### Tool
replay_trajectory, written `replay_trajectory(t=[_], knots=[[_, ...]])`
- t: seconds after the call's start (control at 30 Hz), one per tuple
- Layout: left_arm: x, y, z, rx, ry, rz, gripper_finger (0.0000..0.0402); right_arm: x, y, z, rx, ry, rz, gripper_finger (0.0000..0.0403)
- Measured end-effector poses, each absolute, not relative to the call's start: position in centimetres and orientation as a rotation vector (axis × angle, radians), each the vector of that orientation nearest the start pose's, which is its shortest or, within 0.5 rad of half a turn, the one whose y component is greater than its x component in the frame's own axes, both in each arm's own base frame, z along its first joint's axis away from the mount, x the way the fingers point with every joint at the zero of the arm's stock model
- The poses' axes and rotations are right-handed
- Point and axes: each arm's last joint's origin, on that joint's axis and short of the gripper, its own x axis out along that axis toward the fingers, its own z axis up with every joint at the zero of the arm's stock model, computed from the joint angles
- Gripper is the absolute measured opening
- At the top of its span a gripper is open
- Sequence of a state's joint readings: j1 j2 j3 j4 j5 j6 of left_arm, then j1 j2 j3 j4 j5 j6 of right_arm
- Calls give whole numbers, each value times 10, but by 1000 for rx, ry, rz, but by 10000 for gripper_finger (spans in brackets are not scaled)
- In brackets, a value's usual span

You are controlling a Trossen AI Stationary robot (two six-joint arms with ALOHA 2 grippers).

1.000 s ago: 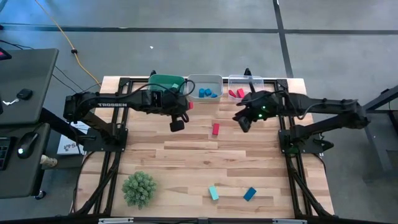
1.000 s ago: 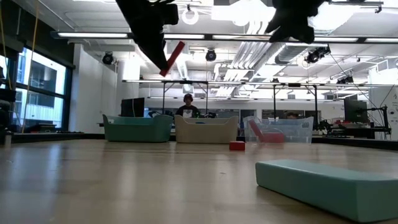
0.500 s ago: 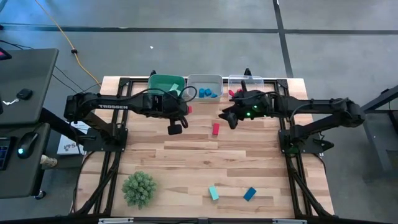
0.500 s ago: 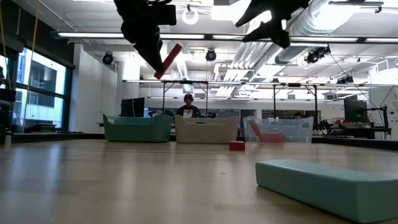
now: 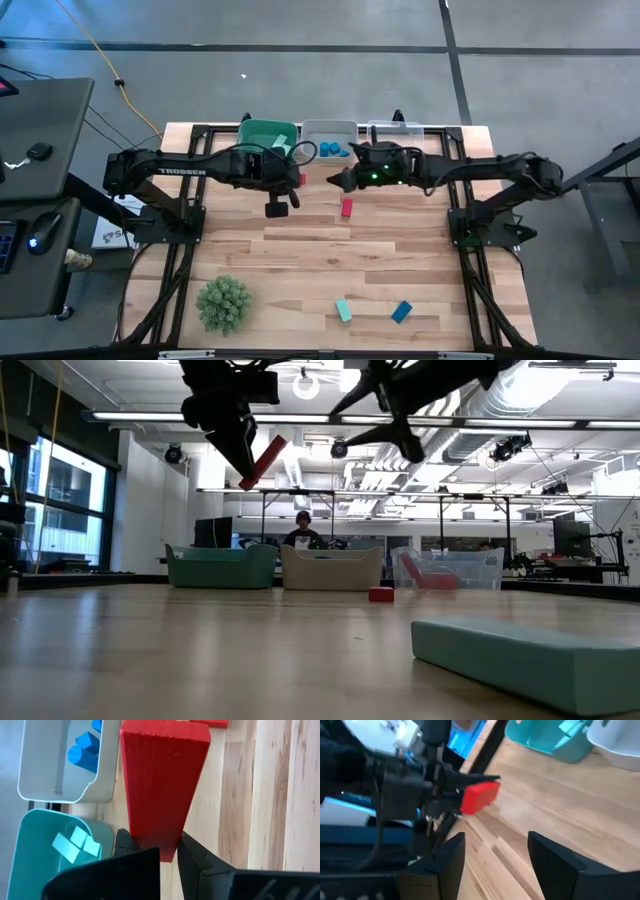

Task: Sort & place blocks by color
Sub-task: Put the left red block into the transparent bin

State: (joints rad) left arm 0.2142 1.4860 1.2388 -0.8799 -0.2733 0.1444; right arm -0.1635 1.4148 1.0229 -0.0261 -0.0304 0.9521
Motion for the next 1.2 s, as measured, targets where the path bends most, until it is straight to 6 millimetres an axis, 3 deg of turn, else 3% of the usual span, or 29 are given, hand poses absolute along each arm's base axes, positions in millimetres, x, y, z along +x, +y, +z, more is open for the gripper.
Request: replay_trajectory(t=[0.3, 0.5, 0.73, 1.2], knots=[[283, 70, 277, 231, 1186, 294, 0, 335, -54, 273, 1098, 247, -303, 204], [284, 69, 277, 255, 1188, 230, 0, 351, -57, 278, 1097, 214, -278, 204], [284, 69, 276, 287, 1195, 209, 0, 368, -59, 276, 1080, 308, -296, 204], [282, 72, 276, 291, 1208, 229, 0, 376, -60, 268, 1154, 342, -341, 204]])
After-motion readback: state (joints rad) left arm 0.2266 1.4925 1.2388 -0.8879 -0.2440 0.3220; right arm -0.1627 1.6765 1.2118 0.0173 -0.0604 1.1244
